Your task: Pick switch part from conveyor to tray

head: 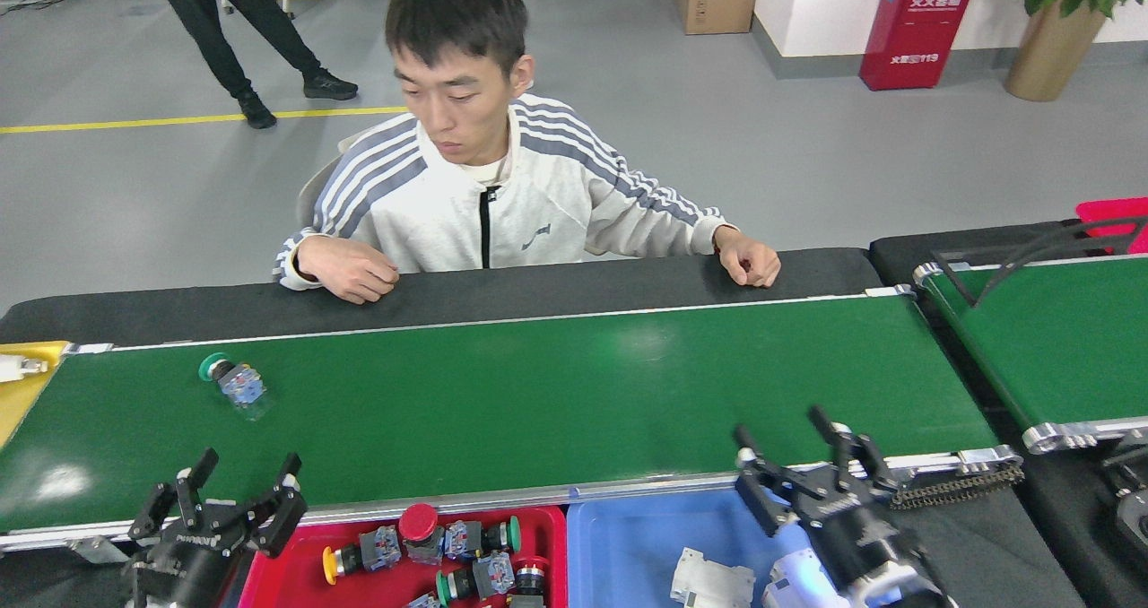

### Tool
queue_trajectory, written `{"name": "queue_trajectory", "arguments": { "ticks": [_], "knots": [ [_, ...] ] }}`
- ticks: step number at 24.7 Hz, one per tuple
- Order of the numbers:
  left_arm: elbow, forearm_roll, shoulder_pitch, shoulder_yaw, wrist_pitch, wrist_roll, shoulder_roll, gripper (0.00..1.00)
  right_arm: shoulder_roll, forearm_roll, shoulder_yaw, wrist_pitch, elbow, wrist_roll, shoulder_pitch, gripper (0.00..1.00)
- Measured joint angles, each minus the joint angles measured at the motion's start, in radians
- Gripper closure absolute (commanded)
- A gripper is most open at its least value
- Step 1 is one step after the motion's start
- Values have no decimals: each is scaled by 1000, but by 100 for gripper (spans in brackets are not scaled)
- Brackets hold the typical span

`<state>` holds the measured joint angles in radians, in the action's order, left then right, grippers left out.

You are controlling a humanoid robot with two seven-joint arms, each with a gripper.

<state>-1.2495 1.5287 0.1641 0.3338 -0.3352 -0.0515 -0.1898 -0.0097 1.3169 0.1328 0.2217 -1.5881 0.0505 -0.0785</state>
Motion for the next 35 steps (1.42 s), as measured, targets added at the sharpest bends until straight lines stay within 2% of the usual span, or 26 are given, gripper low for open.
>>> {"name": "queue_trajectory", "arguments": {
  "ticks": [5,9,18,19,21,22,25,28,35],
  "knots": [
    [255,15,170,-29,107,-4,-64,0,-22,1,-1,-110,1,13,0,0],
    [377,15,190,-29,150,-7,-118,0,-56,-1,-8,-122,15,15,16,0],
    [678,11,328,-28,259,73,-203,4,-62,-1,-63,-114,34,16,63,0],
    [705,10,342,-28,266,79,-209,10,-63,-1,-70,-114,42,16,71,0],
    [740,6,353,-24,277,92,-219,32,-68,-1,-86,-113,62,17,92,0],
    [750,5,354,-22,280,103,-222,47,-70,-1,-92,-113,69,17,100,0],
    [776,-11,357,-21,283,136,-223,75,-71,-1,-98,-113,82,17,111,0],
    [787,-52,358,-22,287,150,-225,83,-71,-1,-99,-113,83,17,111,0],
    [776,-68,344,-27,277,168,-225,85,-71,-2,-100,-112,83,18,110,0]
  ]
}}
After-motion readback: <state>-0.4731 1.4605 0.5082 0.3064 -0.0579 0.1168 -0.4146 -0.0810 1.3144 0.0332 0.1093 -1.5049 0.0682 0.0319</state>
